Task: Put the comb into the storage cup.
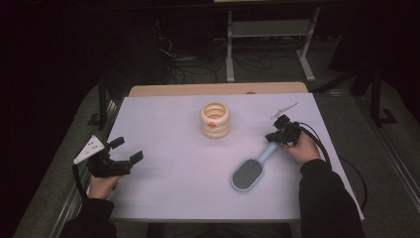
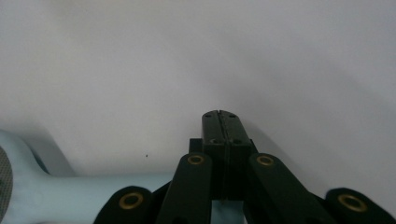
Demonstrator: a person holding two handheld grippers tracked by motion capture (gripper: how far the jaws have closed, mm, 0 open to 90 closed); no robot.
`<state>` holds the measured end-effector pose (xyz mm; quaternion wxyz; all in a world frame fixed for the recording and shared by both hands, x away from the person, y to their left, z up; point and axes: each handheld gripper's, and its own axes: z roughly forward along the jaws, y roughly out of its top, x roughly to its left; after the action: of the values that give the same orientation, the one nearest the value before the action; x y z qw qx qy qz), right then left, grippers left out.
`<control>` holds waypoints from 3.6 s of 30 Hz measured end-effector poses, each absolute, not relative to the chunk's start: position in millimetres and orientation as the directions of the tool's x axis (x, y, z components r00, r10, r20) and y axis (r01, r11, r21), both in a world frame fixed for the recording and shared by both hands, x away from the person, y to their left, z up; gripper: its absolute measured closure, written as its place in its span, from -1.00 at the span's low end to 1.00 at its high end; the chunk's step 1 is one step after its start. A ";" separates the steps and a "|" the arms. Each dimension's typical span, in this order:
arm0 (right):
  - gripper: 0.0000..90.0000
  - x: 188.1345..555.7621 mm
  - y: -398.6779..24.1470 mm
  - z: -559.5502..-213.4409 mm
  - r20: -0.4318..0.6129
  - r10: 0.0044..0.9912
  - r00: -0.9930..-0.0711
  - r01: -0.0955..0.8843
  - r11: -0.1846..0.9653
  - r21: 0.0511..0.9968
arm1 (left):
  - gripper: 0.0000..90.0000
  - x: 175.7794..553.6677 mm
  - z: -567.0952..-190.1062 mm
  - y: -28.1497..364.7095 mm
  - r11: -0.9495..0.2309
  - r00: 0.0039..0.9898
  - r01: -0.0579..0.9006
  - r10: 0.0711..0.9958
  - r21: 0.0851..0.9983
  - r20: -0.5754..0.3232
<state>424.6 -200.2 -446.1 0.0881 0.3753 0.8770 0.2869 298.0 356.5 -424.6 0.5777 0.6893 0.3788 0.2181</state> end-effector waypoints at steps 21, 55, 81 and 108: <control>0.98 403.6 -219.6 -446.5 0.045 0.693 -0.719 0.597 0.584 0.550 | -1.00 298.1 -425.0 355.8 -0.055 0.620 0.274 0.773 0.960 -0.133; 0.98 350.1 -239.6 -444.6 0.035 0.659 -0.751 0.573 0.626 0.529 | -1.00 296.7 -424.5 354.3 -0.060 0.624 0.269 0.771 0.961 -0.127; 0.98 311.8 -255.5 -442.9 0.041 0.664 -0.747 0.571 0.607 0.553 | -1.00 296.5 -424.4 353.8 -0.066 0.626 0.272 0.770 0.960 -0.125; 0.98 283.9 -260.8 -442.9 0.035 0.660 -0.750 0.564 0.612 0.555 | -1.00 296.7 -424.9 352.0 -0.069 0.631 0.277 0.765 0.958 -0.127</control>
<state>283.9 -260.8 -442.9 0.0870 0.3423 0.8935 0.2774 296.7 352.0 -424.9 0.5716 0.6992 0.3725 0.2134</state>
